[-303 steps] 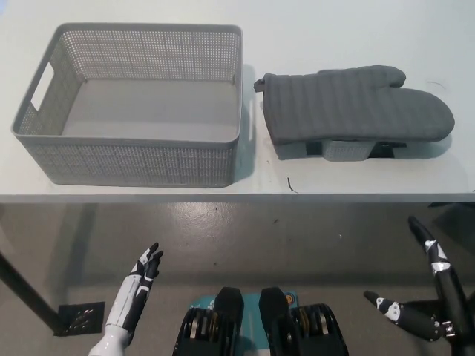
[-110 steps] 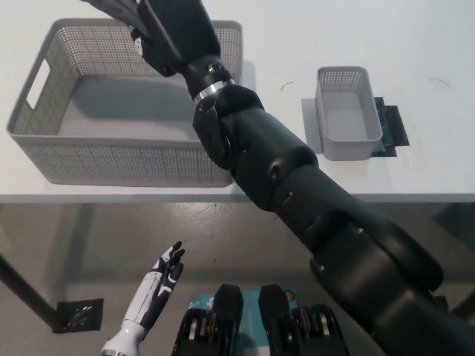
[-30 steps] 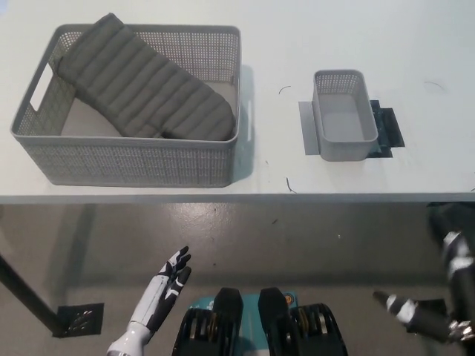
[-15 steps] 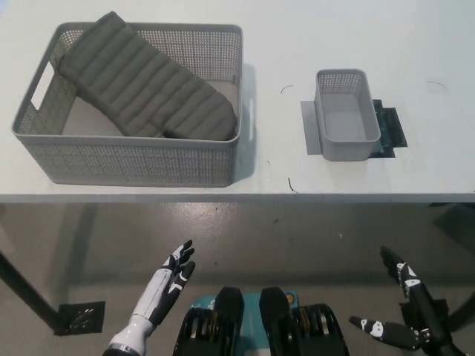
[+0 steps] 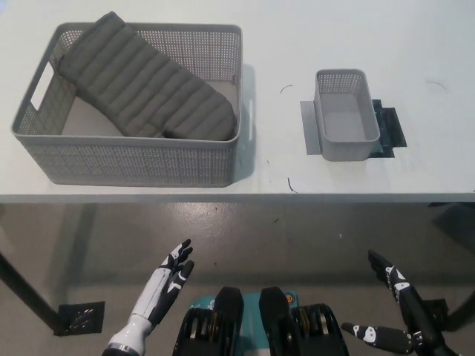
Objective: Usethe right hand to pick up a oven gloves on top of a leveled container and place it into another larger container on the left side
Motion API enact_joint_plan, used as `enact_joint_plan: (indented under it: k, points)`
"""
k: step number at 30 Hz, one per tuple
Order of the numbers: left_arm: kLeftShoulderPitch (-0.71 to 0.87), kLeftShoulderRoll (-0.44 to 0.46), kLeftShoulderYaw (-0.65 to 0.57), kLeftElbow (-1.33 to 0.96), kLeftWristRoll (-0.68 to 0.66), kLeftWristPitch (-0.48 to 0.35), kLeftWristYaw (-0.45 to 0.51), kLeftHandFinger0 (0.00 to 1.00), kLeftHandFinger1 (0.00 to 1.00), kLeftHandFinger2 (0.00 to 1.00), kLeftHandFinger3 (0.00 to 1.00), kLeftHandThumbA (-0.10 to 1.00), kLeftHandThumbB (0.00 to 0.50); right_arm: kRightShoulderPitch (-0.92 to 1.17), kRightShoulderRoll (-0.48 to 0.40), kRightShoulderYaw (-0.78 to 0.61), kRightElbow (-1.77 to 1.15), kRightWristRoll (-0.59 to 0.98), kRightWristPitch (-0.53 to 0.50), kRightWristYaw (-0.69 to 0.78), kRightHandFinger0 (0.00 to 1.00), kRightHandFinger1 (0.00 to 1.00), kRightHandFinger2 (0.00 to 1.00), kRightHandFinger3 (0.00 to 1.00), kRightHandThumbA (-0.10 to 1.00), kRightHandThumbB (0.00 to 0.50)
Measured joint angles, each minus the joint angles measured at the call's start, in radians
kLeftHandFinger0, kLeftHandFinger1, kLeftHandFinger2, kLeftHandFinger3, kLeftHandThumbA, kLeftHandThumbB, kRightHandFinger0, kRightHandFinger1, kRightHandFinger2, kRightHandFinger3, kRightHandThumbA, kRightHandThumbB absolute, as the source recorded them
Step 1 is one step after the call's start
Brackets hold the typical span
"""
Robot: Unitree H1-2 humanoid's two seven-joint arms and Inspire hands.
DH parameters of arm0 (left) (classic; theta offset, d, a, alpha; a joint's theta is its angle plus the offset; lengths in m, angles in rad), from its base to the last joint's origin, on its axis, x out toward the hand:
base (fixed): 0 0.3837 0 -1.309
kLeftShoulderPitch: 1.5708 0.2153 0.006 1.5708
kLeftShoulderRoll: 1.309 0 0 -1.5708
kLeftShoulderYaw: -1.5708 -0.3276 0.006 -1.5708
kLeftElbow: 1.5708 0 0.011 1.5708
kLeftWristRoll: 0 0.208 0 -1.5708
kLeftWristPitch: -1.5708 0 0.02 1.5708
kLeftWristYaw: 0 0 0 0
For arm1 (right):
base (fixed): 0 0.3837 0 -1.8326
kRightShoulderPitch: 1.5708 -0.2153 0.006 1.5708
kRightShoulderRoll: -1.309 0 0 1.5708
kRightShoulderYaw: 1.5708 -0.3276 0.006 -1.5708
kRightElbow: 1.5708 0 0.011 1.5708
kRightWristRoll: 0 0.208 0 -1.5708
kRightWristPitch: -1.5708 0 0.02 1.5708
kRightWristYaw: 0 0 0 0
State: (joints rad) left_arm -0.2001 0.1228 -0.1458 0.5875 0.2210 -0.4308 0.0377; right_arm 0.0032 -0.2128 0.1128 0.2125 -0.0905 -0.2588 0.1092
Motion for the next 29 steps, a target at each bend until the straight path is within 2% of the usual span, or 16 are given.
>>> enact_joint_plan:
  k: [19,24,29]
  points:
    - [0.005,0.0,0.0,0.0,0.0,0.0,0.006,1.0,1.0,1.0,1.0,1.0,0.495,-0.003,0.0,0.0,0.0,-0.012,-0.001,0.005,1.0,1.0,1.0,1.0,1.0,0.231]
    - [0.006,0.0,0.001,0.0,0.0,0.0,0.01,1.0,1.0,1.0,1.0,1.0,0.48,-0.003,-0.001,0.003,-0.001,-0.017,-0.001,0.006,1.0,1.0,1.0,1.0,1.0,0.224]
    - [0.009,0.0,0.001,0.0,0.002,0.0,0.017,1.0,1.0,1.0,1.0,1.0,0.492,-0.004,-0.001,0.008,-0.001,-0.02,-0.001,0.007,1.0,1.0,1.0,1.0,1.0,0.225]
